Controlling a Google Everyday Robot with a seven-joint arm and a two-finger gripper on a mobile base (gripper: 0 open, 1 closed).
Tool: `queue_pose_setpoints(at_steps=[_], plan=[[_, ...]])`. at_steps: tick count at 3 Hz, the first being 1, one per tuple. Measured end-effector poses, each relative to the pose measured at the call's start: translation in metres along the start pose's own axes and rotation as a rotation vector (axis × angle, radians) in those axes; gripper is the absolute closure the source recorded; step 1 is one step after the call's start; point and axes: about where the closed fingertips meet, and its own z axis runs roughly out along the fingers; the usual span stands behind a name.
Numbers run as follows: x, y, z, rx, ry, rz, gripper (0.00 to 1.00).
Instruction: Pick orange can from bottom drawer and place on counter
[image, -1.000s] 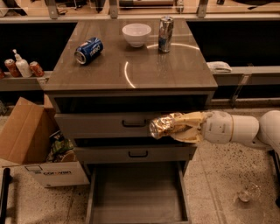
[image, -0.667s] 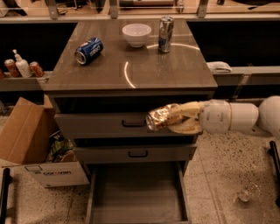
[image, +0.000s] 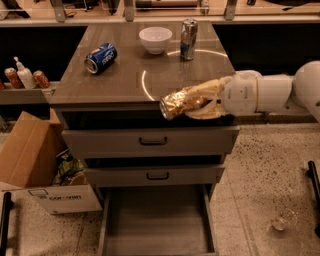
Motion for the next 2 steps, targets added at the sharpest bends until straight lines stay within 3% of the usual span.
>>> queue_pose_setpoints(at_steps=[1,2], plan=[[0.012,-0.035,0.011,0.004,0.017,-0.015,1.0],[0.027,-0.058,0.018,0.054,0.035,-0.006,1.0]])
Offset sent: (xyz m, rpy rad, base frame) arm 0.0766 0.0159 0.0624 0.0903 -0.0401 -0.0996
